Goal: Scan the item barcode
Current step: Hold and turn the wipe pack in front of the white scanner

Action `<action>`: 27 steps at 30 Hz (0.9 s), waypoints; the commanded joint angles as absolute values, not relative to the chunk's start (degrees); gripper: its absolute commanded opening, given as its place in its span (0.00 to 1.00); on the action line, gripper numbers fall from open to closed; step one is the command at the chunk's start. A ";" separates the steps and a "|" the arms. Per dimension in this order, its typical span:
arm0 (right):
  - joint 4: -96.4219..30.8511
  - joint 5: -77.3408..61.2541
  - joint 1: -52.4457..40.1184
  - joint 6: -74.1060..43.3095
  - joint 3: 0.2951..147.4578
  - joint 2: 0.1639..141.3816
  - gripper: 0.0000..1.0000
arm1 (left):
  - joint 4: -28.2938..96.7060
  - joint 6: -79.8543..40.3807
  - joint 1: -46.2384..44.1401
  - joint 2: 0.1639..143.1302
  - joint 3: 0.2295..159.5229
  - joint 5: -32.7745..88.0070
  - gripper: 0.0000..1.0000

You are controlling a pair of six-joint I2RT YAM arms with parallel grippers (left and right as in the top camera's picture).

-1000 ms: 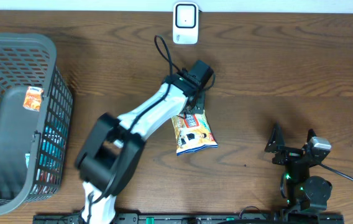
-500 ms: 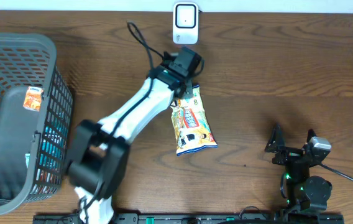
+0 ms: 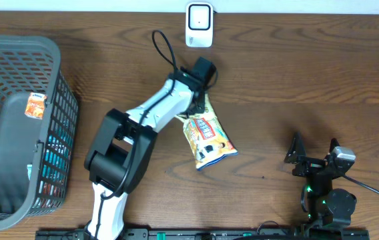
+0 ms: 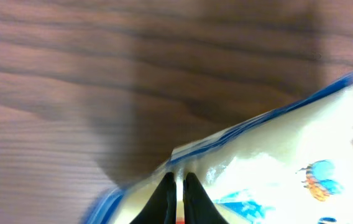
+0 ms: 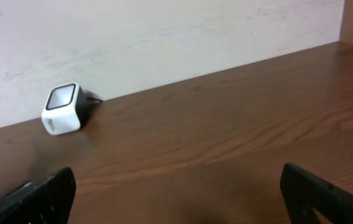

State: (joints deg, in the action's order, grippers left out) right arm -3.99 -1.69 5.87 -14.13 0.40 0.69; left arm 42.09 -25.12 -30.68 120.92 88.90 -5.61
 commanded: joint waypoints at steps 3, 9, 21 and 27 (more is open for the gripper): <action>-4.16 -1.61 5.52 -14.74 0.32 0.36 0.99 | 50.50 -22.70 -26.79 114.56 99.57 -4.12 0.08; -4.16 -1.61 5.52 -14.74 0.32 0.36 0.99 | 60.10 -26.94 -29.08 109.82 99.61 10.02 0.08; -4.16 -1.63 5.52 -14.74 0.32 0.36 0.99 | 59.37 -34.24 -36.40 110.28 84.71 14.52 0.08; -4.16 -1.61 5.52 -14.74 0.32 0.38 0.99 | 42.50 -34.39 -36.40 110.93 73.58 16.80 0.08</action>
State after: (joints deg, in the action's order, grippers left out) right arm -3.97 -1.69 5.87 -14.11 0.40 0.69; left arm 46.33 -33.23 -36.53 109.75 77.62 14.87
